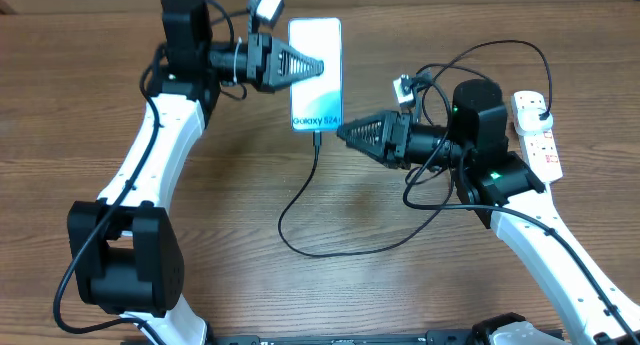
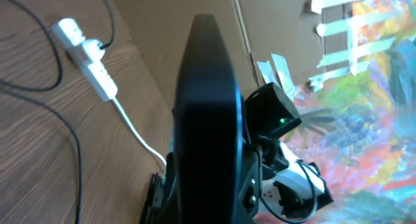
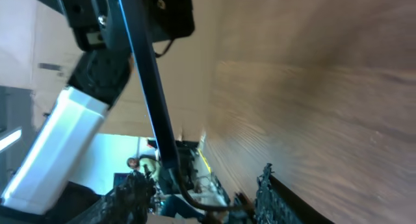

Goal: Plug charger to phone and switch on socket

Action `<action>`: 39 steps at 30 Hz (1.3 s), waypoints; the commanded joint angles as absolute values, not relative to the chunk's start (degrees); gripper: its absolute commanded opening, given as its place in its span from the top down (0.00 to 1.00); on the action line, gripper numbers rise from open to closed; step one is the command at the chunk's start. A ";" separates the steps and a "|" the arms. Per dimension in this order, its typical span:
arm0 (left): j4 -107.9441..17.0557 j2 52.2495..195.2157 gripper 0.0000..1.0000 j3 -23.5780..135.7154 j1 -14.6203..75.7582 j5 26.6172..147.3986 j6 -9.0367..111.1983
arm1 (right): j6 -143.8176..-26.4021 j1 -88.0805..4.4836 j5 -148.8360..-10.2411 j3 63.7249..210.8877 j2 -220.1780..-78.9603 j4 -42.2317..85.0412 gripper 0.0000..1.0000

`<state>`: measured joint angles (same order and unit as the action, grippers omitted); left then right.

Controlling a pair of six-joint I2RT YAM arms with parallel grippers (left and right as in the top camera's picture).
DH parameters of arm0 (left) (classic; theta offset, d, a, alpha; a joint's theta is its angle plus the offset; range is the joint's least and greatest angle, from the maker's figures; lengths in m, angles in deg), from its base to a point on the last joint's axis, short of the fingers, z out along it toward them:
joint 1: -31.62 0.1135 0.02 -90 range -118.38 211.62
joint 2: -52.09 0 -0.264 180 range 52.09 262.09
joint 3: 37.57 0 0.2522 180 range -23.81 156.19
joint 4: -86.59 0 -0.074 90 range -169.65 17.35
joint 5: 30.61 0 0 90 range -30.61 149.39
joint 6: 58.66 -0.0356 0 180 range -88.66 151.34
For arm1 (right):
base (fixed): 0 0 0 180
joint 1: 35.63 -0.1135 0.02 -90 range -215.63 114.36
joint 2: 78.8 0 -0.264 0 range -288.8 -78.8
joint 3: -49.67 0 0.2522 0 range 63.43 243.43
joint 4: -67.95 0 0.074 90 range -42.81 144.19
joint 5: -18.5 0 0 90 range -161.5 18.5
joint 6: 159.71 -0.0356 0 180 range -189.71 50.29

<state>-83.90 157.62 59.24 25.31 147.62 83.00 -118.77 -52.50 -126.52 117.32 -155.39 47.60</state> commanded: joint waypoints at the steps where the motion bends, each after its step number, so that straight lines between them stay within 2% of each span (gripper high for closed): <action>1: -84.19 155.85 0.96 55.48 26.34 145.52 78.28 | -113.11 -52.17 -124.84 117.43 -155.55 42.97 0.46; 11: -83.97 155.92 0.96 46.43 29.73 138.35 74.11 | -107.25 -52.17 -118.70 117.43 -155.55 29.13 0.46; 19: -64.34 155.92 0.96 44.66 30.47 121.83 61.93 | -105.17 -52.17 -117.34 117.41 -155.55 25.83 0.45; 25: -54.02 155.94 0.96 44.66 30.49 109.67 52.29 | -105.17 -52.17 -114.70 117.38 -155.55 23.65 0.45; 35: -49.28 155.96 0.96 44.66 30.49 102.05 41.65 | -105.17 -52.17 -113.06 117.38 -155.55 22.05 0.45; 39: -49.28 156.03 0.96 44.83 30.67 101.78 41.61 | -105.17 -52.34 -113.03 117.38 -155.55 21.90 0.45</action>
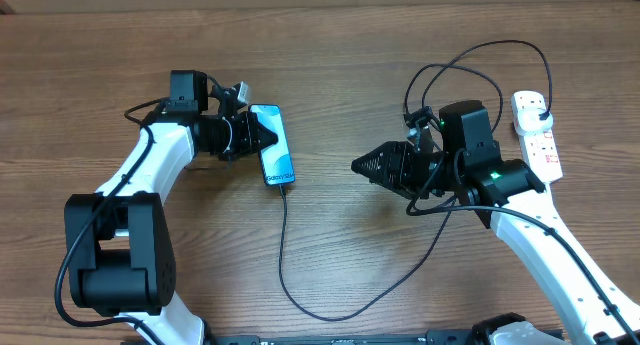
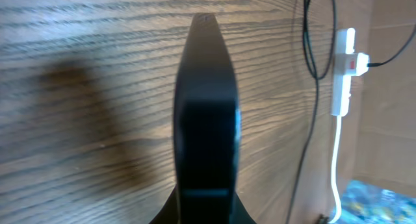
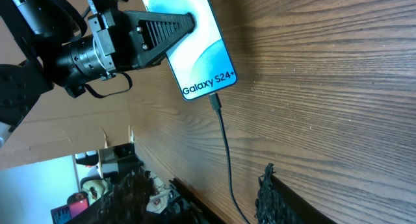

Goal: Plug charger to phone and switch on socket
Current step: 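Lay the phone flat on the table with the left gripper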

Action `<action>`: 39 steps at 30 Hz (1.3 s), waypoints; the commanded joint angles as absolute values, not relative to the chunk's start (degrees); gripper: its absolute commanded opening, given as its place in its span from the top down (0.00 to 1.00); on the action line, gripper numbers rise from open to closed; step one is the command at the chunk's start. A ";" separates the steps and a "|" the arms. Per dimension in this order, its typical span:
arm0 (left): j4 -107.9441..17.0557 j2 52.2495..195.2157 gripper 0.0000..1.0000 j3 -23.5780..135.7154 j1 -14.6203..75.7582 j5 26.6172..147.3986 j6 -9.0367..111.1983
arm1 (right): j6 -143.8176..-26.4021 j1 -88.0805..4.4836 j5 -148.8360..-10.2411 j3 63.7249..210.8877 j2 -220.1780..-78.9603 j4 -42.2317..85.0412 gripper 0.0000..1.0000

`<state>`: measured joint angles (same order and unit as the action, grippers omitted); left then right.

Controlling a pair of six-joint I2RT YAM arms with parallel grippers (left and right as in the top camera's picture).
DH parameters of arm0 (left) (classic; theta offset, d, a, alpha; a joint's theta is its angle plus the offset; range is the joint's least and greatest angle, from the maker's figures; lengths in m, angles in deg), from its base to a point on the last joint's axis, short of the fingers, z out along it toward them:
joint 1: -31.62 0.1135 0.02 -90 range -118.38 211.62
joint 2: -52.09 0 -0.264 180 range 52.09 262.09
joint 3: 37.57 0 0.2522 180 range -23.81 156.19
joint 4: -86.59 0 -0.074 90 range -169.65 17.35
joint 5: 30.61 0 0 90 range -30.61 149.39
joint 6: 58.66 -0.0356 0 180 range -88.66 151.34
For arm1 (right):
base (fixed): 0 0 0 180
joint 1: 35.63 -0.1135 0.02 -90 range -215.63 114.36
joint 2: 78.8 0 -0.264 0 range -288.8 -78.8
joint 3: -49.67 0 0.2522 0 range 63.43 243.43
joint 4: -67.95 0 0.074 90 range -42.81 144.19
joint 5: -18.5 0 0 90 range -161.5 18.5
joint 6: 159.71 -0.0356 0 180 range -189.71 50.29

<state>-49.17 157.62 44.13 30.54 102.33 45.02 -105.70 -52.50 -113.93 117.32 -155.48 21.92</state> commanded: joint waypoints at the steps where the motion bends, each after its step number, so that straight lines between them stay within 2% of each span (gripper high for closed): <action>1: -49.24 156.03 0.96 45.14 30.89 102.96 41.61 | -105.17 -52.52 -113.06 117.38 -155.55 21.90 0.45; 7: -41.67 156.77 0.96 51.65 32.39 107.12 40.49 | -105.20 -54.49 -111.79 117.38 -155.55 21.94 0.45; 21: -8.21 164.92 0.96 76.79 32.35 103.66 20.30 | -105.20 -55.56 -110.96 117.38 -155.55 21.94 0.45; 33: -16.28 176.51 0.95 76.72 32.46 103.90 29.74 | -105.15 -55.56 -110.91 117.38 -155.55 21.02 0.45; 39: -20.39 177.07 0.96 76.57 32.46 100.89 36.16 | -104.72 -55.56 -110.91 117.38 -155.55 20.85 0.44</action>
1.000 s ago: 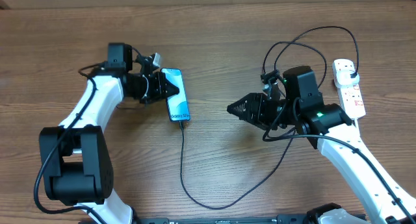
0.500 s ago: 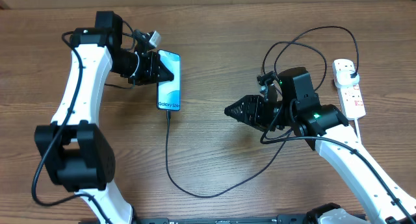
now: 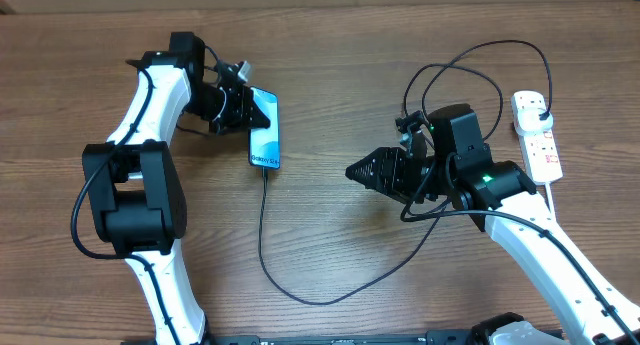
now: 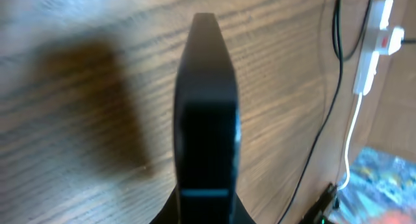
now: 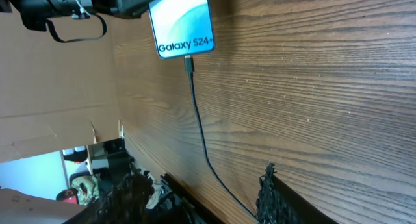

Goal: Plug charger to phone and switch on socket
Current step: 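Lay the phone flat on the table with the left gripper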

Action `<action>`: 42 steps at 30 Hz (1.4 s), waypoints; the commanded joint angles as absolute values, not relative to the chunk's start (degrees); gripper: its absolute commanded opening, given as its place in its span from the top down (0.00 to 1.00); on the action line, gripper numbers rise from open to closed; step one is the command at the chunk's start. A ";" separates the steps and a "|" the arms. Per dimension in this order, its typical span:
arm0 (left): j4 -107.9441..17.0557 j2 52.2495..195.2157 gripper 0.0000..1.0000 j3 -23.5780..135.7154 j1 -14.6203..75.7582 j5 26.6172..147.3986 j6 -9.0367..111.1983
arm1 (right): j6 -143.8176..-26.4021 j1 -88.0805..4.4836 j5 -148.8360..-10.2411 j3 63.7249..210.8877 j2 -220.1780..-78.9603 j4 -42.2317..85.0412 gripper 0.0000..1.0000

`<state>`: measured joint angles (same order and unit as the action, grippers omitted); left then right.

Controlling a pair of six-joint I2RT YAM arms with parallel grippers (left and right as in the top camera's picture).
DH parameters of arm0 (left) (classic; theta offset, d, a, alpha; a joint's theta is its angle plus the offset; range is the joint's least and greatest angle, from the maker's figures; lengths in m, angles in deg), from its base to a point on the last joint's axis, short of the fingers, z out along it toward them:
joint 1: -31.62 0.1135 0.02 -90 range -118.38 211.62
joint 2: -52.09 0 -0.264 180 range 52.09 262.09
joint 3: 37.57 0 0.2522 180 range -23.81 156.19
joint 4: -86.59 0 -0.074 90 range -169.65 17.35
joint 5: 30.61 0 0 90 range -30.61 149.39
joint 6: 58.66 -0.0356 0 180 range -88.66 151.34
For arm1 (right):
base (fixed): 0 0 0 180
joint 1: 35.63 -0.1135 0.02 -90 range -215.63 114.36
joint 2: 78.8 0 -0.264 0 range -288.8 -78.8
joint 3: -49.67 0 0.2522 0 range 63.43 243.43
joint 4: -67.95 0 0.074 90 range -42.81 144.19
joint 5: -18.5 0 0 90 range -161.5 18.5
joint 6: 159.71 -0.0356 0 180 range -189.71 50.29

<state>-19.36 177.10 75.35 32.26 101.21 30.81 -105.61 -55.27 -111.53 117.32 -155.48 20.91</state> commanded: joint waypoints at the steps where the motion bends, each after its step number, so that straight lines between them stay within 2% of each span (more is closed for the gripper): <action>1: -20.56 177.10 0.96 76.50 32.46 100.87 36.34 | -104.72 -55.56 -110.89 117.38 -155.55 20.85 0.44; 13: -22.40 177.60 0.96 73.29 32.24 97.24 36.03 | -104.72 -55.56 -110.50 117.38 -155.55 20.85 0.44; 19: -22.96 177.60 0.96 72.02 32.24 95.79 36.08 | -104.74 -55.56 -110.54 117.38 -155.55 20.80 0.40; 42: -21.74 181.21 0.96 70.95 32.20 92.21 36.73 | -103.86 -55.56 -110.50 117.38 -155.55 19.10 0.40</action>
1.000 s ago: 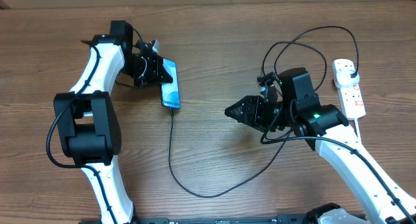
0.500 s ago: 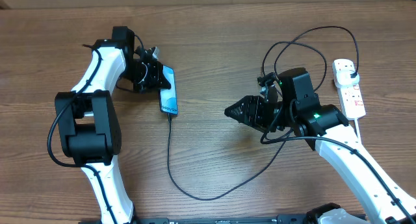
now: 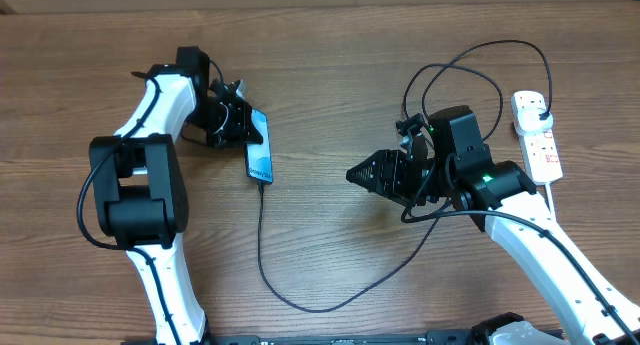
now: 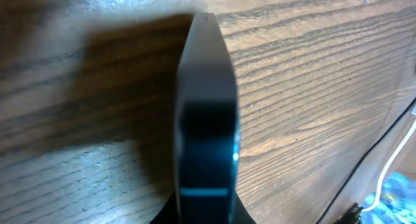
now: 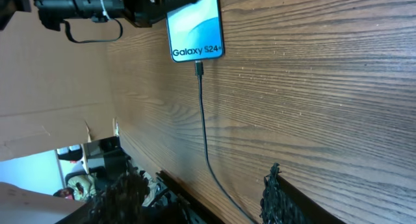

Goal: Plug charger to phone and switch on socket
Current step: 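Lay the phone flat on the table with the left gripper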

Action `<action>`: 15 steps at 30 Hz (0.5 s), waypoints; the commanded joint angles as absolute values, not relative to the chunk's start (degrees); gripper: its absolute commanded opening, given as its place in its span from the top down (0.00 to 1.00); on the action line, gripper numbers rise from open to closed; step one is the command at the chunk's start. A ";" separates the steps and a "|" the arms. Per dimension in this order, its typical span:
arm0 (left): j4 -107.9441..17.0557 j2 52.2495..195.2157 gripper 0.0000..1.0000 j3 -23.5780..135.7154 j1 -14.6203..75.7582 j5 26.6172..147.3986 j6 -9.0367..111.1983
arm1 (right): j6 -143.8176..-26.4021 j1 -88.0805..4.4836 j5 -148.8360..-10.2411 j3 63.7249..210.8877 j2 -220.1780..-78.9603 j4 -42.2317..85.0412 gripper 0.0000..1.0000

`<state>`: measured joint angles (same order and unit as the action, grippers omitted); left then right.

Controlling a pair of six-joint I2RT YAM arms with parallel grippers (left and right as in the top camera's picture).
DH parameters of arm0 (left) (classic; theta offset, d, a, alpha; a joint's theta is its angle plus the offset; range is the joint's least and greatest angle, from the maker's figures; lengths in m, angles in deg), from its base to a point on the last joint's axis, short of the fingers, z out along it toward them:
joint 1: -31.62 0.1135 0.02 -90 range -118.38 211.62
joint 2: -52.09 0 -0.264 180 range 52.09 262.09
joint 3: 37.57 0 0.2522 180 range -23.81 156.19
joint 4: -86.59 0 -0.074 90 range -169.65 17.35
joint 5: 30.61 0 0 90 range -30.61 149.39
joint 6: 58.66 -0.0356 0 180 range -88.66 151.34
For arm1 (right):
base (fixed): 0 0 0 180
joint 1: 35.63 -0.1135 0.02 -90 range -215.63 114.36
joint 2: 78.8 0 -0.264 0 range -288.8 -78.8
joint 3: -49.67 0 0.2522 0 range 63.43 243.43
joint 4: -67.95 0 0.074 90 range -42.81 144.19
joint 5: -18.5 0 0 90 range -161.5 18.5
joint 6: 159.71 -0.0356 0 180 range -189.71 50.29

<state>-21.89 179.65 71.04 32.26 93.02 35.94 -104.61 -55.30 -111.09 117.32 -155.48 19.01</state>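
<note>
The phone [image 3: 260,147], screen lit and reading "Galaxy S24+", is at the left of the table with my left gripper [image 3: 248,130] shut on its side. In the left wrist view the phone [image 4: 207,100] shows edge-on between the jaws, its far edge meeting its shadow on the wood. The black charger cable [image 3: 262,235] is plugged into the phone's lower end [image 5: 199,68] and loops across the table. My right gripper [image 3: 352,173] hangs open mid-table, holding nothing. The white socket strip [image 3: 534,135] lies at the far right, a black plug in it.
The cable's slack runs in a wide loop [image 3: 330,303] toward the front edge, then up past my right arm to the strip. More black wire coils [image 3: 470,65] lie behind the right arm. A cardboard wall [image 5: 52,87] stands beyond the table's left side.
My left gripper has brought the phone lower and slightly nearer the front; its shadow now meets its edge. The right gripper stays open in nearly the same place.
At first my left gripper held the phone high over mid-table, with the right gripper's tips at its lower end by the cable. Then the right gripper was back and open, the phone at the left with the cable in. It has since come down to the wood.
</note>
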 commanded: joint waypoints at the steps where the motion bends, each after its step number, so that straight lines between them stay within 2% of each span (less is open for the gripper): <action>1: -21.70 181.51 0.96 70.95 32.20 92.21 36.73 | -103.86 -55.56 -110.50 117.38 -155.55 19.08 0.40; 7: -21.83 182.12 0.95 70.95 32.20 91.34 36.71 | -103.69 -55.56 -110.50 117.38 -155.55 18.90 0.40; 15: -21.87 182.12 0.89 70.93 31.56 86.22 36.71 | -103.67 -55.56 -110.50 117.38 -155.55 18.62 0.40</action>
<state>-21.87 179.85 71.04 32.09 92.49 35.97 -104.21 -55.27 -111.07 117.32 -155.48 18.57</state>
